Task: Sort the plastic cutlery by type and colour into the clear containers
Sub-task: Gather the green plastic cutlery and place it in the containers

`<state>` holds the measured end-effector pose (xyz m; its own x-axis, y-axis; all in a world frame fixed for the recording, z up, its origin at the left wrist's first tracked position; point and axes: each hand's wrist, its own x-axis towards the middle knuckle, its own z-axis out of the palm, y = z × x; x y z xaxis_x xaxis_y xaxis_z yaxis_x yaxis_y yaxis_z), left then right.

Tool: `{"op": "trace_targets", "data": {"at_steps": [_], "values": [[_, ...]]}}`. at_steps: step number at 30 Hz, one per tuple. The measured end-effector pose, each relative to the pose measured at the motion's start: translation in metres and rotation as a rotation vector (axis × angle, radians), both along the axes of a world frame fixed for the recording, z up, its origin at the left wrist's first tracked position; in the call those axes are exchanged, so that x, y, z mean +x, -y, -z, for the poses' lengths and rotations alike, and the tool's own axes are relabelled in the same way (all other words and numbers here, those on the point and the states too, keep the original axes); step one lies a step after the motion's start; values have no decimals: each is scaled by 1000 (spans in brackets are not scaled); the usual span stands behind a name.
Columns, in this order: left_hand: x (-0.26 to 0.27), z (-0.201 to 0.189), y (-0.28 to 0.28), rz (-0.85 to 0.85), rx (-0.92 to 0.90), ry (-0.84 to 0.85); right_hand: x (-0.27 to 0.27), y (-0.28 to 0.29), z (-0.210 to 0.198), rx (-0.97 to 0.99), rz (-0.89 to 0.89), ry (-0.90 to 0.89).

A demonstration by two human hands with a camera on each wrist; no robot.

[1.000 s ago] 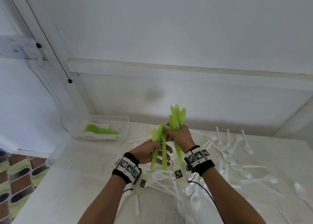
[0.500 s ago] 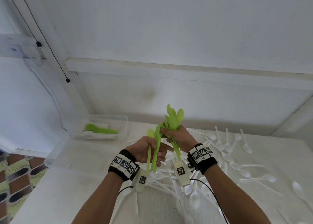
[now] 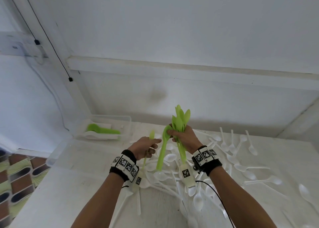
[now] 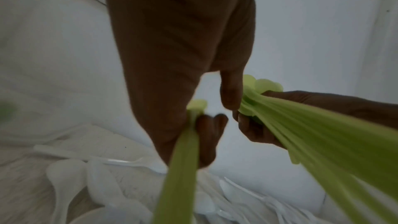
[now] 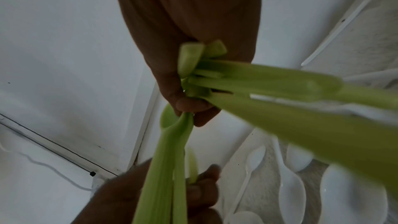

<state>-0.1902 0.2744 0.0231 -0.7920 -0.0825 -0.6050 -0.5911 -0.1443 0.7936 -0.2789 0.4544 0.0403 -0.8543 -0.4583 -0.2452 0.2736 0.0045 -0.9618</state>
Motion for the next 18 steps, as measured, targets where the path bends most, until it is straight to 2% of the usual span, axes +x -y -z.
{"op": "trace_targets", "data": {"at_steps": [3,5,11,14,18], "values": [[2,-4,-6,4,192,-9,0,4,5,-18,25,30],[3,-6,-12,1,209,-42,1,6,8,-16,41,30],[6,-6,-28,107,94,-116,7,14,19,58,122,-24],[7,-5,-35,108,46,-164,7,14,23,83,176,-15],[6,-6,-38,71,-43,-195,5,11,23,122,135,-26]]}}
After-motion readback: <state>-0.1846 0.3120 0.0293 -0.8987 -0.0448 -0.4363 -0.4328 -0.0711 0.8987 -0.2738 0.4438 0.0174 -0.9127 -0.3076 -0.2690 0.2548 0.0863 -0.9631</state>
